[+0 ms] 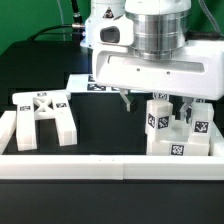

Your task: Assemble chair

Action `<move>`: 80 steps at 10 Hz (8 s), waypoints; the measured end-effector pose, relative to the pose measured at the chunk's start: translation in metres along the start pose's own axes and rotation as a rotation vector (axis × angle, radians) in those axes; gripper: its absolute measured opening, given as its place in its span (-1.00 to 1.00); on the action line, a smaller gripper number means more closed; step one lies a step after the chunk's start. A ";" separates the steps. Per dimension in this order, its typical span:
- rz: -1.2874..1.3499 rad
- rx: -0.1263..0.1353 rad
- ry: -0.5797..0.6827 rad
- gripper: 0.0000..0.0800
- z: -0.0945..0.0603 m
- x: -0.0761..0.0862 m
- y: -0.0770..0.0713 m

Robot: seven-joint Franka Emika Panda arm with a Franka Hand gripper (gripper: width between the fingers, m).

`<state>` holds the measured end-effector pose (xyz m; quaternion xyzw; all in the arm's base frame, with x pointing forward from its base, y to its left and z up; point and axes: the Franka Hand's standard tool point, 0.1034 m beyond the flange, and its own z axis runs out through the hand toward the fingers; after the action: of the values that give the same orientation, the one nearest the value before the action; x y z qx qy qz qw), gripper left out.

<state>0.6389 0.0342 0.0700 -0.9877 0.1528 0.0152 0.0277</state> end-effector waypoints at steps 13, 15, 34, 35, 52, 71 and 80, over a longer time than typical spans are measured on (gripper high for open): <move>-0.388 -0.028 0.016 -0.28 -0.001 0.003 0.002; -0.172 -0.018 0.017 -0.28 -0.001 0.003 0.002; 0.139 0.013 0.042 0.62 0.002 0.006 -0.007; 0.032 0.000 0.045 0.62 0.002 0.007 -0.006; -0.109 -0.030 0.053 -0.27 0.002 0.009 0.000; -0.055 -0.001 0.063 0.62 0.002 0.011 -0.006; -0.502 -0.048 0.062 0.60 0.002 0.013 -0.002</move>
Offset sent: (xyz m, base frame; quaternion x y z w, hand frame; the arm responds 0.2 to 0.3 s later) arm -0.0029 0.0051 0.0032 0.0034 0.0183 -0.2082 0.9779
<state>0.6515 0.0321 0.0680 -0.9951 -0.0967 -0.0187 0.0023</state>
